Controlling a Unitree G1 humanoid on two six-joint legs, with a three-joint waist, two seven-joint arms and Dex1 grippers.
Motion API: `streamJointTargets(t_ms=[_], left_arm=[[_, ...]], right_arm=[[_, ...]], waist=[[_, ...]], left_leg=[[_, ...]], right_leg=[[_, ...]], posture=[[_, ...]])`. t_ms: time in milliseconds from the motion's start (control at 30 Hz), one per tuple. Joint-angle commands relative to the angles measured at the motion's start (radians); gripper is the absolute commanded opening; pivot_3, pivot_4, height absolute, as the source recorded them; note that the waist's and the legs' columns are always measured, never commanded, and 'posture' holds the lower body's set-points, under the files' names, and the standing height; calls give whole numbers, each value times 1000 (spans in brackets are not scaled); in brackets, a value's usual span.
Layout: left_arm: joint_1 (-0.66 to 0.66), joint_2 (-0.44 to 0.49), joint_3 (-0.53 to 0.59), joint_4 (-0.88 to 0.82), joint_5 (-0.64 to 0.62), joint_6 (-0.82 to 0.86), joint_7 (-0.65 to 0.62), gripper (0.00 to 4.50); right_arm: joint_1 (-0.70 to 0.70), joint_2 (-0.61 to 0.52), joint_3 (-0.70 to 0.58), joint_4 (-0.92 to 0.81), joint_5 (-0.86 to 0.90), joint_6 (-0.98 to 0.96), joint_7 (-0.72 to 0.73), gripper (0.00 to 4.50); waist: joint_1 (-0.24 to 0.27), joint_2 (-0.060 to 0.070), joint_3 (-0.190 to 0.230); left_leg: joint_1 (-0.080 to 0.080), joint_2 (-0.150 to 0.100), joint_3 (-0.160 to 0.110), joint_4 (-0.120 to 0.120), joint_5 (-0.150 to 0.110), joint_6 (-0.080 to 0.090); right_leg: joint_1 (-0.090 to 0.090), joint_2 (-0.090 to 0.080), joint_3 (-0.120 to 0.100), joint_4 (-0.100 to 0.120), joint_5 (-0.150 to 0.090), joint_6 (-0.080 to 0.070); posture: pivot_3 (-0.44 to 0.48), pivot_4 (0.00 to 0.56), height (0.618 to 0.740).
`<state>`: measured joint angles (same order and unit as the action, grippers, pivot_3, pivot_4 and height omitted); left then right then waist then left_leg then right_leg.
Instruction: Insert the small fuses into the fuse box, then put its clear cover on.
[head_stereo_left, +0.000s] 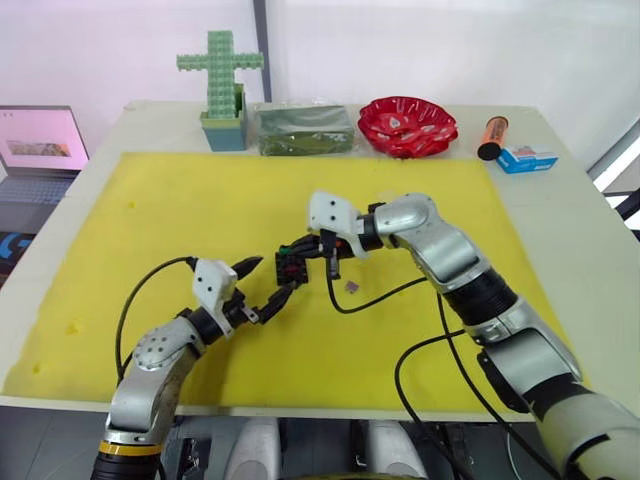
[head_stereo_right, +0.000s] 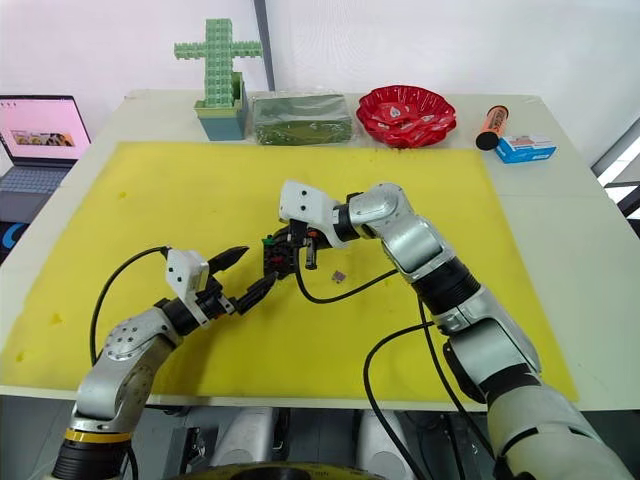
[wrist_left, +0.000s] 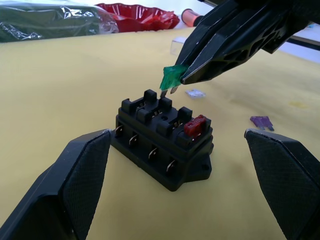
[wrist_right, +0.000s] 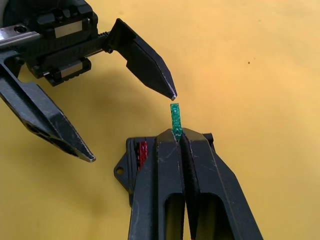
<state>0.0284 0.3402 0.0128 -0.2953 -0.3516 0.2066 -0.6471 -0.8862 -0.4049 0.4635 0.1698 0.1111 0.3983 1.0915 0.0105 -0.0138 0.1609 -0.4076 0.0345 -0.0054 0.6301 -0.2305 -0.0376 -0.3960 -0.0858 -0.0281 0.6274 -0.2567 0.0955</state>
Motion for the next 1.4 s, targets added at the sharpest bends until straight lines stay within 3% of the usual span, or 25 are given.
streamJointTargets(t_ms=[33, 433, 1400], left_arm=[[5, -2, -14, -10, 36, -65, 7, 4479], [5, -5, -22, 27, 50, -119, 6, 4479], [-19, 13, -32, 39, 49, -65, 18, 4479]], right_arm=[[-25, 11, -15, -10, -13, -24, 15, 0], [-9, 13, -12, -7, -40, -29, 41, 0], [-10, 27, -13, 62, -95, -87, 73, 0]], waist=[[-1, 0, 0], [0, 0, 0], [0, 0, 0]], left_leg=[[0, 0, 0, 0, 0, 0], [0, 0, 0, -1, 0, 0], [0, 0, 0, -1, 0, 0]], right_leg=[[0, 0, 0, 0, 0, 0], [0, 0, 0, 0, 0, 0], [0, 0, 0, 0, 0, 0]], posture=[[0, 150, 740], [0, 150, 740], [0, 150, 740]])
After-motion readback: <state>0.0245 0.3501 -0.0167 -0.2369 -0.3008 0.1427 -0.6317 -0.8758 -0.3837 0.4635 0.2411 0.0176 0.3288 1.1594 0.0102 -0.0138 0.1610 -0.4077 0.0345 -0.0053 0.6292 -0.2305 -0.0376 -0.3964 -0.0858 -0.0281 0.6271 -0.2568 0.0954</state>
